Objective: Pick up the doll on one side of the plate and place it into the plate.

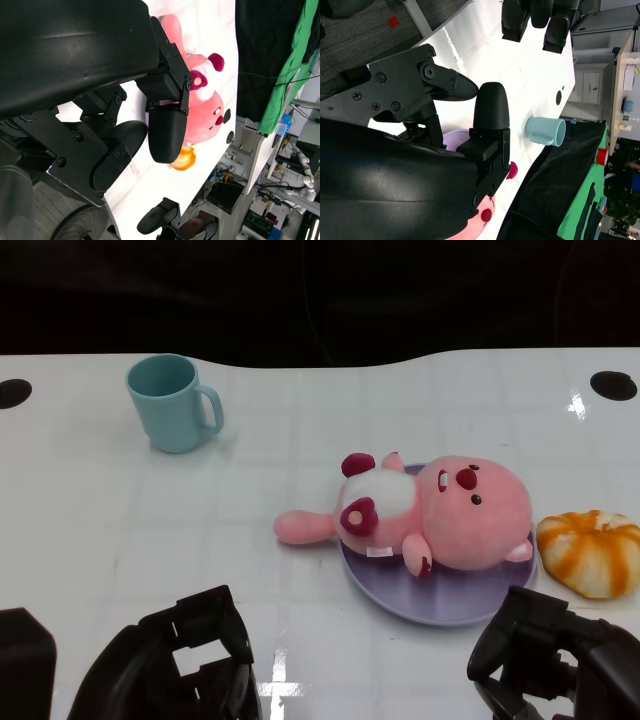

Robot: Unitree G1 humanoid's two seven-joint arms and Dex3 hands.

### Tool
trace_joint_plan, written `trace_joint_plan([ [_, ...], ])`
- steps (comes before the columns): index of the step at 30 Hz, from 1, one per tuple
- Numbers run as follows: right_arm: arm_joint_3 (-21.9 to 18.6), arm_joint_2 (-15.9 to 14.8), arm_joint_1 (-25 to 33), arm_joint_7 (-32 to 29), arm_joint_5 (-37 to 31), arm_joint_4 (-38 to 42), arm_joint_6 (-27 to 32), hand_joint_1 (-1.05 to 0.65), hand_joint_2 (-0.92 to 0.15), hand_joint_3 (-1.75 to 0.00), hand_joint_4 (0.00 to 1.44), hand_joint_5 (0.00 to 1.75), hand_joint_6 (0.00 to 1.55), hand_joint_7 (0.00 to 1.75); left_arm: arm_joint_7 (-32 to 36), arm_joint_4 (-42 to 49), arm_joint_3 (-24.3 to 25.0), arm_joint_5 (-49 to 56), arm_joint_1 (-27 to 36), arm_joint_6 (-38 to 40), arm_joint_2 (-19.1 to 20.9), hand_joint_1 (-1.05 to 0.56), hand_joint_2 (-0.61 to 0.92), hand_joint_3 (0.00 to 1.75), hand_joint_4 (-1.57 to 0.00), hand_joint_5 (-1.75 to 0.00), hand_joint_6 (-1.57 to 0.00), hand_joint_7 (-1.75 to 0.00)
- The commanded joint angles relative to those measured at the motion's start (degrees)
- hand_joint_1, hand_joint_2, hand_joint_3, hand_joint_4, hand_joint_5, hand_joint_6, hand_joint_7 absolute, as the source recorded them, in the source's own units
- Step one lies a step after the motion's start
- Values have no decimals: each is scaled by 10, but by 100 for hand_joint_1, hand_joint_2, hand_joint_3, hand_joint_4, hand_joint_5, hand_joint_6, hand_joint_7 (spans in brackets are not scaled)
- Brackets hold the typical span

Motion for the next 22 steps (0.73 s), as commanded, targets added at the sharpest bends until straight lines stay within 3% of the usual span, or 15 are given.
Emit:
trace_joint_plan([
  [1,-7,-7,4,4,4,-2,-7,-22,-76,-74,61,175,49,155,-9,4,0,7,3,-18,7,-12,39,147,-88,-175,-75,-169],
  [22,-23,-23,25,16,5,-31,-20,-22,-77,-73,61,175,49,156,-5,-13,-12,1,22,-40,-6,-11,43,144,-87,-175,-74,-165],
])
